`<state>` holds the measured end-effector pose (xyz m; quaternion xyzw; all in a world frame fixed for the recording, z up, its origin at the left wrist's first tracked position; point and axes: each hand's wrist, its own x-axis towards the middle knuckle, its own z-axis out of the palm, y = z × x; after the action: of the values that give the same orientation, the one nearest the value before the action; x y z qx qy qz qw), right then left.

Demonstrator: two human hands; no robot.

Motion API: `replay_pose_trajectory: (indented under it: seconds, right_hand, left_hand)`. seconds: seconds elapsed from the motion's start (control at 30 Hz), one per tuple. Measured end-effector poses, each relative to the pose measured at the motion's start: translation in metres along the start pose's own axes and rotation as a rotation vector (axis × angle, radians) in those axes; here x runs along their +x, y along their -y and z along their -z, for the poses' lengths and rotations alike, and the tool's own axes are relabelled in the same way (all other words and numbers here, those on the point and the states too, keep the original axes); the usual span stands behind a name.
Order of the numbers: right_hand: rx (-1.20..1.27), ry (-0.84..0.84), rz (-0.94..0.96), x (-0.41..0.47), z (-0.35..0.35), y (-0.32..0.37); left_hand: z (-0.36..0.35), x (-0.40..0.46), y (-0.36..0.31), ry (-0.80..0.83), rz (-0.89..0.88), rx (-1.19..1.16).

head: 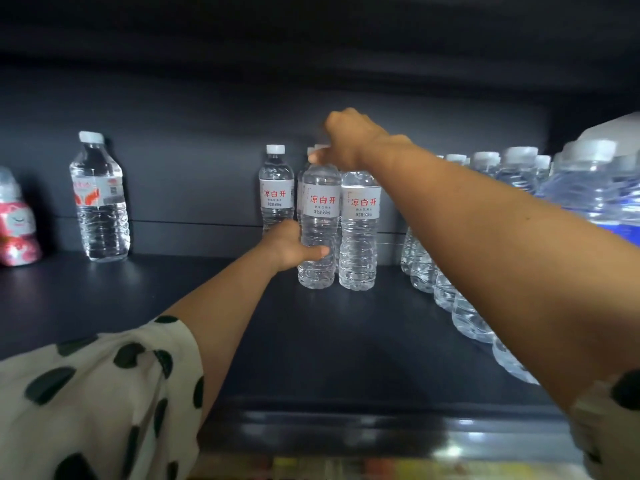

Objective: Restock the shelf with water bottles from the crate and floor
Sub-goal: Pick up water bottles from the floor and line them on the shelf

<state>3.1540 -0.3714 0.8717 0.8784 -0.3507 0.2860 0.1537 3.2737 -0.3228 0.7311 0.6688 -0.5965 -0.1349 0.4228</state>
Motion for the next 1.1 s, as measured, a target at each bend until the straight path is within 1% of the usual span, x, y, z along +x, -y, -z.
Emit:
replay_pose_trajectory:
  seconds: [0.17, 0.23, 0.33, 0.43, 0.53, 0.63, 0.8, 0.97, 1.1]
  right_hand:
    - [-0.089, -0.051, 0.028, -0.028, 0.025, -0.003]
    - [-0.101, -0.025, 0.029, -0.045, 0.035, -0.002]
    - [-0.103, 0.136, 0.025, -0.078, 0.048, 0.003]
    - [-0.133, 0.319, 0.017, -0.126, 0.056, 0.014]
    - [-0.134, 0.382, -0.021, -0.18, 0.061, 0.023]
    - [-0.11, 0.404, -0.091, -0.238, 0.068, 0.037]
    - [-0.063, 0.41, -0.155, -0.343, 0.065, 0.073]
    - [-0.028, 0.516, -0.21, -0.445, 0.033, 0.096]
    - [0.018, 0.62, -0.287, -0.523, -0.013, 0.09]
  left_hand:
    - [0.016, -0.025, -0.022, -0.033, 0.0, 0.105]
    - [0.024, -0.043, -0.035, -0.046, -0.011, 0.195]
    - [0.031, -0.076, -0.055, -0.045, -0.006, 0.325]
    - [0.034, -0.114, -0.07, 0.013, 0.017, 0.439]
    - [0.031, -0.156, -0.08, 0.074, 0.006, 0.48]
    - [0.022, -0.206, -0.089, 0.116, -0.068, 0.489]
    - [-0.014, -0.299, -0.087, 0.235, -0.168, 0.559]
    - [-0.07, -0.367, -0.06, 0.401, -0.208, 0.609]
    - [-0.13, -0.4, -0.022, 0.539, -0.174, 0.608]
